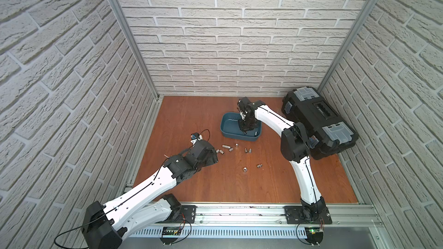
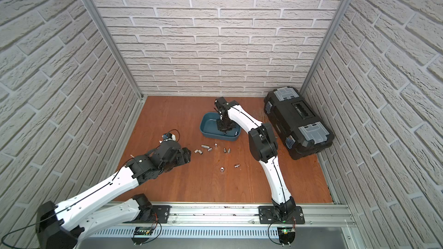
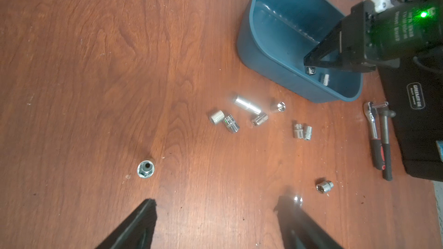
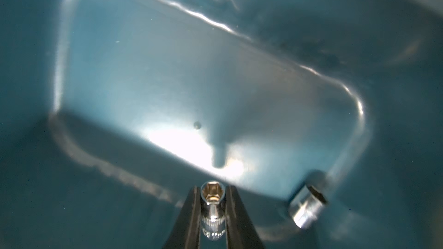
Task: Put the socket on the desktop into the storage box
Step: Place the socket head in the storage box.
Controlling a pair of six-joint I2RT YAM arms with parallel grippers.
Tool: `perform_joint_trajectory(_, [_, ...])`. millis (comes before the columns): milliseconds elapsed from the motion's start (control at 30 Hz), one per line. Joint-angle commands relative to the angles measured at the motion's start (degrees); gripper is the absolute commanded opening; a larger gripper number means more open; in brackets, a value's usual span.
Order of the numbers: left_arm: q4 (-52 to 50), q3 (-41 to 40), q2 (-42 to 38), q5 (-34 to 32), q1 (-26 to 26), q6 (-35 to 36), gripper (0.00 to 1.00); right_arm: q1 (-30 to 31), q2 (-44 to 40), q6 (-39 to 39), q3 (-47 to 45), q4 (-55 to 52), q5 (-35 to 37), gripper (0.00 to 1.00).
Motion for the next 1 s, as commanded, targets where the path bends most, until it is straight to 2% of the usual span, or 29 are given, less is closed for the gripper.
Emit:
perform_joint_trajectory(0, [-0.35, -0.74, -0.25, 0.09, 0.67, -0.37, 0.84, -0.24, 0.42, 1.02, 2.31, -0.52, -0.39, 0.21])
perform_joint_trajectory(233, [-0.15, -0.33, 0.72, 0.67, 0.99, -0.18, 0.84, -0.42, 1.00, 1.13, 3.57, -1.51, -0.47, 0.37])
perform_joint_trajectory(400, [-1.00, 0.05, 1.14, 1.06, 1.56, -0.19, 0.84, -0.34, -1.52, 1.00, 1.69, -1.28, -0.41, 0.38])
perform_joint_trajectory(967, [-5.50, 1.73, 2.69, 0.37, 1.91, -0.35, 0.83, 0.54, -21.06, 1.50, -19.60, 7.45, -1.60, 0.42])
